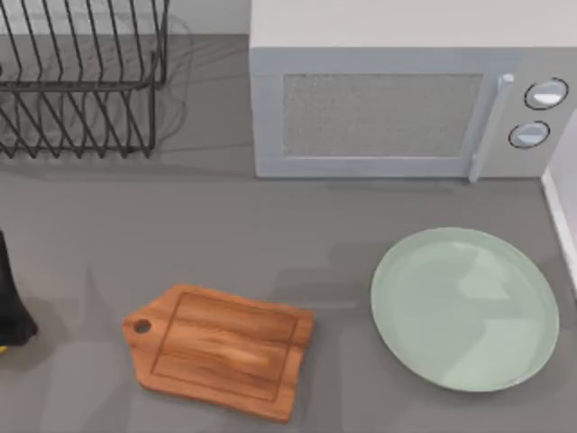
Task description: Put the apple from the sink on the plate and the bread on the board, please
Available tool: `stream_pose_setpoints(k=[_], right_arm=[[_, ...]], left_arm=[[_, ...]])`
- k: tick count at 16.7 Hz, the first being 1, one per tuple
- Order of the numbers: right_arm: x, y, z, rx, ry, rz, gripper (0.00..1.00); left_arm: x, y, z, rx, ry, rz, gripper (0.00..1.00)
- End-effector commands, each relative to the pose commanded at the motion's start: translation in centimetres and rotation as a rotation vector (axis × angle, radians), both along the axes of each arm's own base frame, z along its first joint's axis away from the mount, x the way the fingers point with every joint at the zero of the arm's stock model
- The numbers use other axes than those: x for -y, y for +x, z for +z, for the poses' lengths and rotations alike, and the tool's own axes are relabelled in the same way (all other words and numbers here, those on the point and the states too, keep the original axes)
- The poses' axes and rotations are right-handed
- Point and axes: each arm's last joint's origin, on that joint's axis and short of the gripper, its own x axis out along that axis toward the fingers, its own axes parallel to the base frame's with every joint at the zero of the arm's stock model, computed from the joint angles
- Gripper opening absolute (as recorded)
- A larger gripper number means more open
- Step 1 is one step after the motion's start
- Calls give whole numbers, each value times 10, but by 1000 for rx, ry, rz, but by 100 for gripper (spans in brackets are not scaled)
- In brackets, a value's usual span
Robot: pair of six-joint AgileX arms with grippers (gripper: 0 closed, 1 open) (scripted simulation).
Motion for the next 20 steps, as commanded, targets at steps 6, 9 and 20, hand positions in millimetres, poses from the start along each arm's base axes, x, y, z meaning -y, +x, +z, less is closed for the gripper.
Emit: stream_pose_setpoints(k=[6,9,20], right_arm=[[44,104,-67,-391,60,-6,100],[60,129,-103,-516,90,-5,100],[66,142,-140,-588,108,1,100]], left_arm=[[0,0,0,0,0,0,100],[0,0,0,0,0,0,100],[0,0,0,0,0,0,100]])
